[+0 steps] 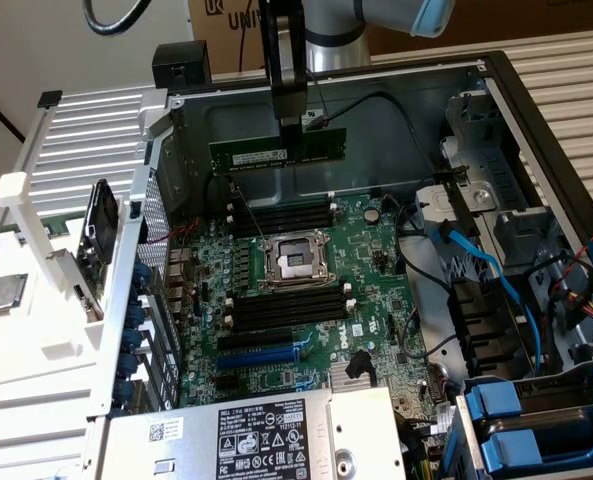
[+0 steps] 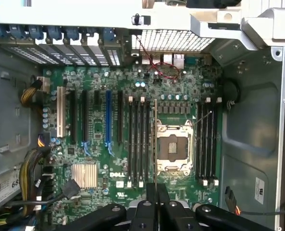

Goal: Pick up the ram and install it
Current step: 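Pick up the ram and move it above insertion slot, then insert the ram into the slot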

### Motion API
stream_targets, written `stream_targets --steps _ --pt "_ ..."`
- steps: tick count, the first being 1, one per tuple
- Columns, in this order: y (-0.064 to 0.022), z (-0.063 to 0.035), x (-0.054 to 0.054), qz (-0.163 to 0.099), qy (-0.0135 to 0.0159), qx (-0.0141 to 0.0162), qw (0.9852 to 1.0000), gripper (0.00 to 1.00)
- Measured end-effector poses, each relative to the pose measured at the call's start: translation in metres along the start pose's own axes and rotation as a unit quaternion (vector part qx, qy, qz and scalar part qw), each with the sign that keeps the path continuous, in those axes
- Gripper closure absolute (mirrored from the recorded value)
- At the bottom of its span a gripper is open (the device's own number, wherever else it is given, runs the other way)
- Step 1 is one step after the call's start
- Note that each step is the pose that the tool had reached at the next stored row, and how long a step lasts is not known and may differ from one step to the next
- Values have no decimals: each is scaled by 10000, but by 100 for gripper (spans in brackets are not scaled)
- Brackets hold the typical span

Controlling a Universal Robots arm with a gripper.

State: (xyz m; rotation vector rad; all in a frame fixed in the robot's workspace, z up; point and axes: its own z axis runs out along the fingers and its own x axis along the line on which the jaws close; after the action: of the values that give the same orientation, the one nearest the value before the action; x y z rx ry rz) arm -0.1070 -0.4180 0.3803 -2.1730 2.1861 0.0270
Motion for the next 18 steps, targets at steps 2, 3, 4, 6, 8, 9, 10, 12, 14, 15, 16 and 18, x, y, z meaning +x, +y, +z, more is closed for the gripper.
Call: stream_targets --steps 2,3,4,6,8,9,10,12,14,15,16,18 --pt "-1 0 0 1 -1 -1 10000 88" --pt "-1 0 0 1 -2 -1 10000 88" --pt "-1 1 0 0 -2 0 10000 88" --pt "-1 1 0 0 -2 0 10000 88" --pt "-2 1 -2 0 -2 -1 10000 88" --pt "-3 3 -8 0 -3 0 10000 88" --pt "-3 4 -9 0 -3 0 10000 88" --pt "-3 4 -9 -1 -3 0 10000 88" --pt "-2 3 -11 0 -2 -1 10000 88" --pt "-2 4 -16 1 -1 -1 10000 88" --pt "-2 5 -16 1 -2 -1 10000 88" --pt "-2 5 -16 0 -1 -1 10000 88"
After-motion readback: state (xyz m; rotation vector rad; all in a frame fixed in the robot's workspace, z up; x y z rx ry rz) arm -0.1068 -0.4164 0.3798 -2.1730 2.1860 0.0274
